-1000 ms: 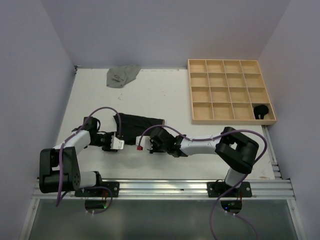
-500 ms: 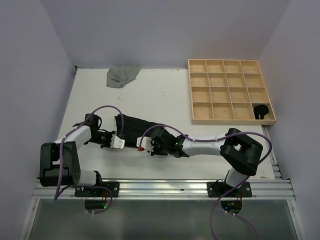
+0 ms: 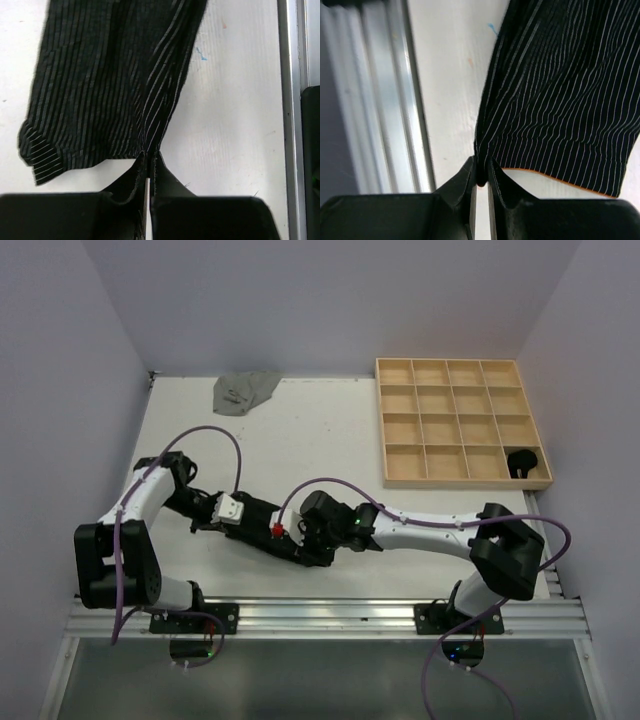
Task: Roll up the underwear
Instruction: Fold the underwear
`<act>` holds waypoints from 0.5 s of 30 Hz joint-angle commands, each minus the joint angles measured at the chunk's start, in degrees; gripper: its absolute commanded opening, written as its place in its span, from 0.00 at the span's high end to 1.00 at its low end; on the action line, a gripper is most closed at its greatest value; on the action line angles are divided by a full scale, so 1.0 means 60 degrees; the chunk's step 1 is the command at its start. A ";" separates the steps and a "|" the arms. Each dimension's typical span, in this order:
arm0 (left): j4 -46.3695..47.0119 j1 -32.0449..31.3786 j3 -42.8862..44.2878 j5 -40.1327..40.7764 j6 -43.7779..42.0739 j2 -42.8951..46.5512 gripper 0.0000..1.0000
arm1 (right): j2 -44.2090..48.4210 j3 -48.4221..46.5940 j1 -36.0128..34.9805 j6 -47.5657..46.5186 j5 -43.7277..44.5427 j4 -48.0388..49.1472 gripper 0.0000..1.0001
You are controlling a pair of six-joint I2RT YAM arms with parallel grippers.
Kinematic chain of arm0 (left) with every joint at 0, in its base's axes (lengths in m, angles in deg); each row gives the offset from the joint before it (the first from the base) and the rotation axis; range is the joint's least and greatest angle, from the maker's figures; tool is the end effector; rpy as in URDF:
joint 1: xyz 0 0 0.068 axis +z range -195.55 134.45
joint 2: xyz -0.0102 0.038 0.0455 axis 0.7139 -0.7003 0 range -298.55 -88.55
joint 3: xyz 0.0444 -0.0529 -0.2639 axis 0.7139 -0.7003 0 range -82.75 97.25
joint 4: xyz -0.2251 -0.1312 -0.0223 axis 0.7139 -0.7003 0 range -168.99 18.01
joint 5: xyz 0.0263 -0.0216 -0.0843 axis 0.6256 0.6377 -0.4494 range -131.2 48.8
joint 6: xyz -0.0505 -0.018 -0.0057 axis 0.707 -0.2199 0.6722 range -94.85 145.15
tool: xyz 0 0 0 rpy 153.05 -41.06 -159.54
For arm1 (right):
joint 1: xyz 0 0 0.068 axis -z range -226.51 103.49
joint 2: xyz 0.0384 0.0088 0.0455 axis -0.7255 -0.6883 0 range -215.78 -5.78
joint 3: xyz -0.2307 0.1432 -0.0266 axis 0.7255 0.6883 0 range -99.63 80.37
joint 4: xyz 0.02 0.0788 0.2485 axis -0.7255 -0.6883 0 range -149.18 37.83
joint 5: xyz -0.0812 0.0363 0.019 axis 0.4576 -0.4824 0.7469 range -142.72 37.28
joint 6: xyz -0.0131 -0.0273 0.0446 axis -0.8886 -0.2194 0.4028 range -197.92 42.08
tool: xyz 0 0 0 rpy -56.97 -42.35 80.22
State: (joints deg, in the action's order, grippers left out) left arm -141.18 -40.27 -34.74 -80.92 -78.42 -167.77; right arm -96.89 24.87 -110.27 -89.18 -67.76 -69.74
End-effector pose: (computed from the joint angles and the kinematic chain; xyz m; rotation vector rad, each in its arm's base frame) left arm 0.1943 -0.0048 0.1975 1.8980 1.7538 -0.7338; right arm 0.1351 0.2949 0.1968 -1.6697 1.9878 0.6889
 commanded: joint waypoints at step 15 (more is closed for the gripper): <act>-0.1008 0.0116 0.5693 -0.2226 0.3154 -0.4958 0.96 | -0.2083 -0.1002 0.4210 0.5065 -0.5940 0.2866 1.00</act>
State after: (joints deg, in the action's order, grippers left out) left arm -146.36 -39.94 -5.11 -88.84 -63.84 -194.04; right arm -105.41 21.39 -87.72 -69.12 -94.43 -60.47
